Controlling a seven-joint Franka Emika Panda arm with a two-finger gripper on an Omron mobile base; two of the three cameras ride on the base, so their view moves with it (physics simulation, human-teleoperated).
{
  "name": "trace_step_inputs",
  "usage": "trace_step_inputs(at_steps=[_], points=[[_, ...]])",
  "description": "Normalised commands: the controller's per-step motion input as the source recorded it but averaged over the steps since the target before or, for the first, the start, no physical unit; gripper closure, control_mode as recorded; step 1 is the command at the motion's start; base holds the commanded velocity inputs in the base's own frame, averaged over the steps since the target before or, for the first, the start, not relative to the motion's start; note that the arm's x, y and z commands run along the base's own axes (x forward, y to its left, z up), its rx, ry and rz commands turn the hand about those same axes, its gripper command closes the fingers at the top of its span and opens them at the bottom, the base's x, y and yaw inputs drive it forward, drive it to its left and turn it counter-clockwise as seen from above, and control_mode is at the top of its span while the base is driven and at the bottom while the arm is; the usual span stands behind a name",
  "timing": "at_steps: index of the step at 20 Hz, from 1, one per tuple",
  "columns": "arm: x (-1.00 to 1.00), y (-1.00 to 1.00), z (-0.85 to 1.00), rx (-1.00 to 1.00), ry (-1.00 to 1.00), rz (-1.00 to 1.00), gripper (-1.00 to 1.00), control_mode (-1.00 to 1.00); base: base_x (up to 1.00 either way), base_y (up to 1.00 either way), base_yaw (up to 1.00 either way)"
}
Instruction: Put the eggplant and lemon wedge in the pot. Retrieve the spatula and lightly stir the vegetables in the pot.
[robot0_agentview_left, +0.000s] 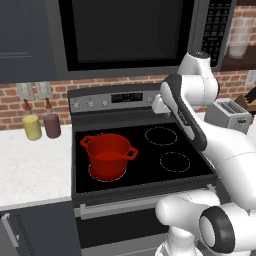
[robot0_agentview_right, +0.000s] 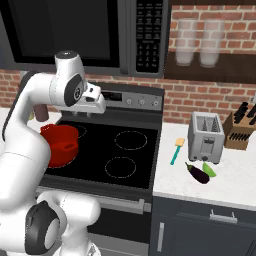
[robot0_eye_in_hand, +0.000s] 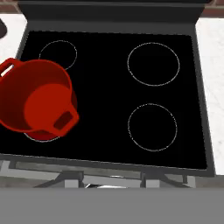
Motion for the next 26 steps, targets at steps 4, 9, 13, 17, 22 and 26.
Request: trace_step_inputs(at_steps=[4,9,13,17,22,26], points=[[0.00,0.00,-0.10,-0.01,0.13,0.00,-1.00,-1.00,0.00,0.00,0.00],[-0.45,-0.65,-0.28,0.00,0.04,0.05,-1.00,-1.00,0.00,0.00,0.00],[-0.63,-0.84,-0.44,-0.10,0.00,0.06,-1.00,-1.00,0.00,0.00,0.00],[-0.70,-0.87,-0.53,-0.19,0.00,0.08,-1.00,-1.00,0.00,0.00,0.00],[-0.61,-0.95,-0.32,-0.17,0.00,0.03,-1.00,-1.00,0.00,0.00,0.00],[-0.16,-1.00,-0.07,-0.14,0.00,0.00,-1.00,-1.00,0.00,0.00,0.00]])
